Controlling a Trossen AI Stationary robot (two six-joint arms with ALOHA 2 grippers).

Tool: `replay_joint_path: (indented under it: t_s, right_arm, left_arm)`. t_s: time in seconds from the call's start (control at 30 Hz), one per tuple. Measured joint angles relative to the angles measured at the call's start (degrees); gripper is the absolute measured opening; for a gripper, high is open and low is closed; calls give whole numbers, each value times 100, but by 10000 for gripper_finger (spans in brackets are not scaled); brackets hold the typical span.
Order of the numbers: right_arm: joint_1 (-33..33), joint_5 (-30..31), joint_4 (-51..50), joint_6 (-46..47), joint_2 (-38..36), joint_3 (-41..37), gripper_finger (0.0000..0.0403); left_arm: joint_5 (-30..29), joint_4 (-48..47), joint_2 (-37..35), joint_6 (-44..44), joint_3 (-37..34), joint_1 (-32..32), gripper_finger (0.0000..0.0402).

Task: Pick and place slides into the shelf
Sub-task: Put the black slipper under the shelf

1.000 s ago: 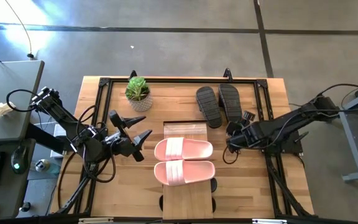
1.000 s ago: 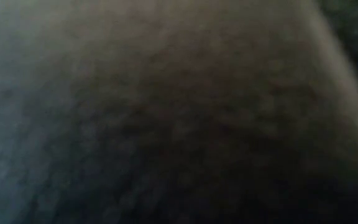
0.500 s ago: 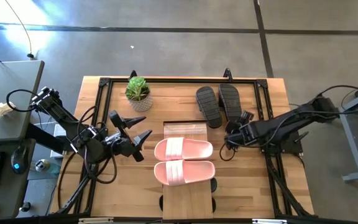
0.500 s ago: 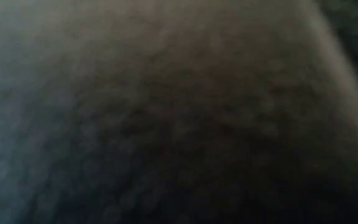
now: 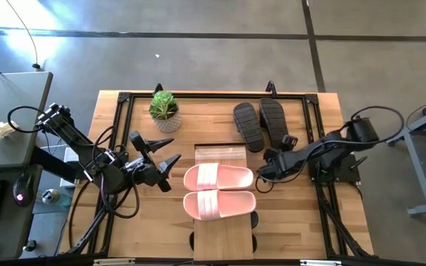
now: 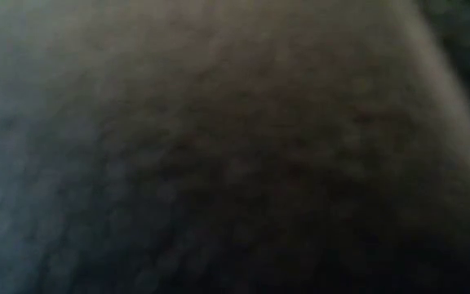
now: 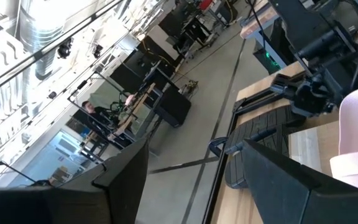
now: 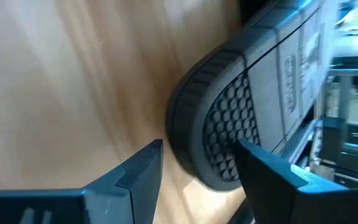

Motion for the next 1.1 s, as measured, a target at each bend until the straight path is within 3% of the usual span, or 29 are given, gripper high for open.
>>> replay_joint_path:
  t_s: [0.33, 0.47, 0.6, 0.9, 1.1]
  right_arm:
    - [-78, 856, 14, 157, 151, 4, 193]
    - [-350, 852, 28, 239, 151, -28, 187]
    - [-568, 752, -70, 559, 151, -52, 153]
    - [-438, 560, -565, 2281, -75, -50, 39]
    - [-118, 429, -1075, 3768, -637, -39, 28]
  left_arm:
    - [0, 2, 0, 2, 0, 0, 243]
    - [0, 4, 0, 2, 0, 0, 243]
    - [-2, 4, 0, -2, 0, -2, 243]
    - [-2, 5, 0, -160, 0, 0, 243]
    - [-2, 4, 0, -172, 0, 0, 243]
